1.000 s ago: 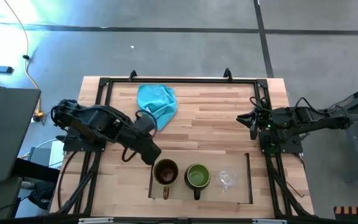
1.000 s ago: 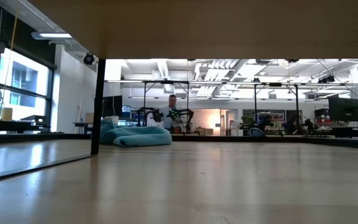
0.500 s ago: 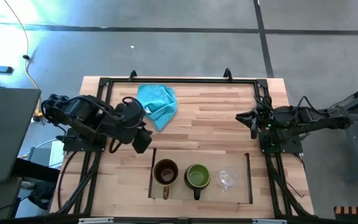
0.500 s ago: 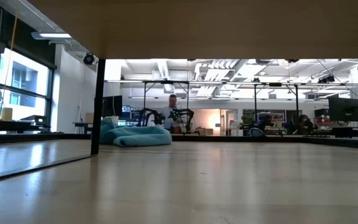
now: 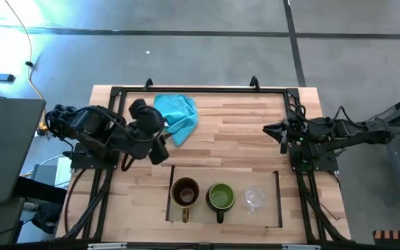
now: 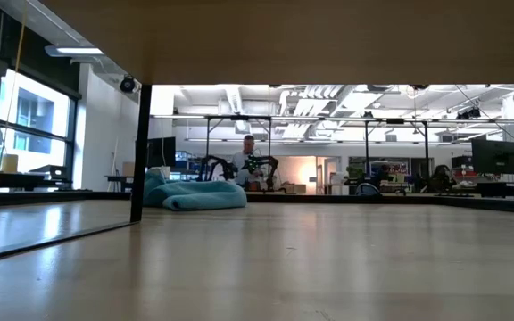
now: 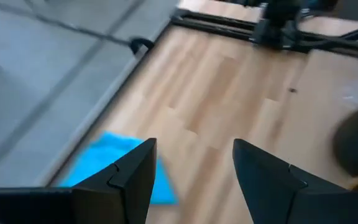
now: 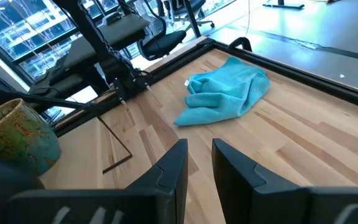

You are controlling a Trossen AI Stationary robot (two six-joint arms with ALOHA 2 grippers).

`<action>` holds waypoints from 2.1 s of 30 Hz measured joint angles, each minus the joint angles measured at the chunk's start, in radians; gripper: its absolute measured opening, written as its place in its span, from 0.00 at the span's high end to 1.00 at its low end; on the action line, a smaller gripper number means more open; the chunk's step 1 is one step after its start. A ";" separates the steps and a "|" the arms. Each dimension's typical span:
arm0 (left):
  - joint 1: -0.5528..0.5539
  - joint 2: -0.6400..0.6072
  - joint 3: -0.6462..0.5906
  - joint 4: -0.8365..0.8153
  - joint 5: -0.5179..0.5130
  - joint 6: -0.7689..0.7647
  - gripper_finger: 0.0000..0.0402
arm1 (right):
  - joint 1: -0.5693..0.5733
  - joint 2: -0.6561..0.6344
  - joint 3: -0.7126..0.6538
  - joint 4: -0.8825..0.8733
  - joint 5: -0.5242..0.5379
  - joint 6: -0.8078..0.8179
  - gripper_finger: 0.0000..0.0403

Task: Stack small to large cups/mugs on shelf
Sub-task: Return to Home Position

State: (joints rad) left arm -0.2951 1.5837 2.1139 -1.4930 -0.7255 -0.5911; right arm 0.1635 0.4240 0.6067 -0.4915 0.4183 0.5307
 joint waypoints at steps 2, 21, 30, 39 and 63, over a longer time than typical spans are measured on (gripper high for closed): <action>0.000 0.000 0.000 -0.001 -0.054 0.065 0.50 | 0.000 0.000 0.000 0.000 0.000 0.002 0.84; -0.031 -0.223 0.000 0.106 -0.413 0.025 0.50 | 0.000 0.001 0.000 -0.020 -0.051 0.004 0.84; -0.106 -0.367 -0.026 0.184 -0.380 0.179 0.50 | 0.003 -0.015 0.000 0.106 -0.218 -0.288 0.84; -0.205 -0.454 -0.208 0.203 -0.363 0.401 0.50 | 0.004 -0.154 0.000 0.175 -0.450 -0.605 0.84; -0.347 -1.211 -1.218 1.403 0.489 1.080 0.50 | 0.004 -0.249 0.000 0.218 -0.445 -0.635 0.84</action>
State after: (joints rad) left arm -0.6418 0.3725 0.8961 -0.0900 -0.2366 0.4885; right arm 0.1673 0.1745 0.6064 -0.2735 -0.0267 -0.1038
